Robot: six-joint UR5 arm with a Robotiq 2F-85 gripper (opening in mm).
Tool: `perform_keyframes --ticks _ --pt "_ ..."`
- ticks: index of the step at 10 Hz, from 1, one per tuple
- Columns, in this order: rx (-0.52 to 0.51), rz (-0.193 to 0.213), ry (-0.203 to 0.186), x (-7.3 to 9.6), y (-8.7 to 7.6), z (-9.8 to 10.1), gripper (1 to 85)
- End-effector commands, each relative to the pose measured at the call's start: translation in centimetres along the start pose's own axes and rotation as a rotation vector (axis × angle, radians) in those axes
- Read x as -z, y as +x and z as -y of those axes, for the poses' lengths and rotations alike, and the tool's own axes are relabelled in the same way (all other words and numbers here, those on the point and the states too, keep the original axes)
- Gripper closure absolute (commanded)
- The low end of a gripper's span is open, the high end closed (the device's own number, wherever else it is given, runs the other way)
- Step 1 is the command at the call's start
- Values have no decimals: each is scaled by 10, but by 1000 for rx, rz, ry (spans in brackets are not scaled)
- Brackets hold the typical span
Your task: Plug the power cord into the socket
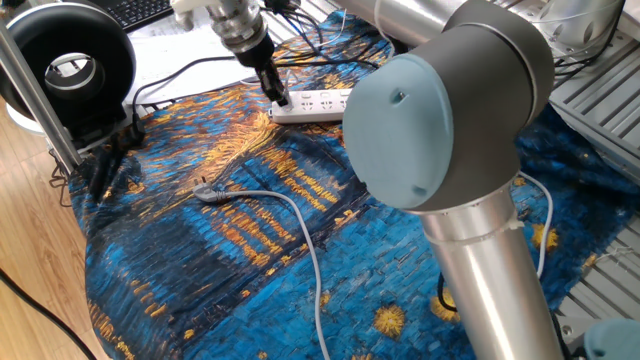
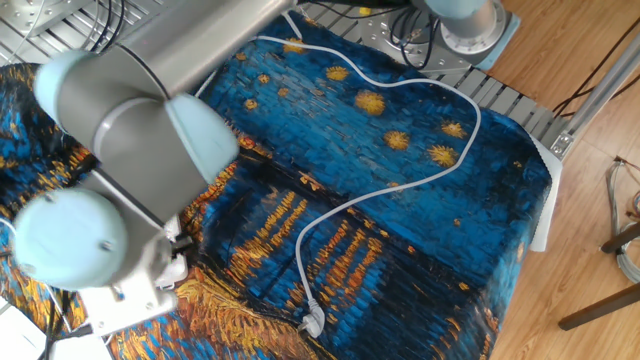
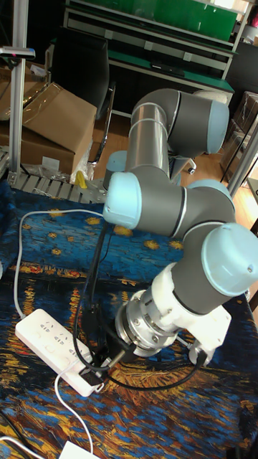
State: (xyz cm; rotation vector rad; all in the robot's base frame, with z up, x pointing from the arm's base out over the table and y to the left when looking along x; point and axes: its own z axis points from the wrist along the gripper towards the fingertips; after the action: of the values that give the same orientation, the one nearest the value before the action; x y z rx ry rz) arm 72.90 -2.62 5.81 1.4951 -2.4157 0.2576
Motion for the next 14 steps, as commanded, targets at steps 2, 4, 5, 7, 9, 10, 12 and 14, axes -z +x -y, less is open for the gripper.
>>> perform_keyframes --ticks 2,4,5,7,9,10,12,14 --pt "-4 89 2 34 12 15 190" --pt "-58 296 242 72 -24 62 283" --pt "-162 355 258 81 -29 65 597" --pt "-322 393 168 81 -25 56 830" --pt "-357 353 107 72 -3 43 843" --pt "-468 417 26 69 -11 36 843" --pt "-698 494 -62 59 1 38 843" --pt "-788 472 26 65 28 43 843"
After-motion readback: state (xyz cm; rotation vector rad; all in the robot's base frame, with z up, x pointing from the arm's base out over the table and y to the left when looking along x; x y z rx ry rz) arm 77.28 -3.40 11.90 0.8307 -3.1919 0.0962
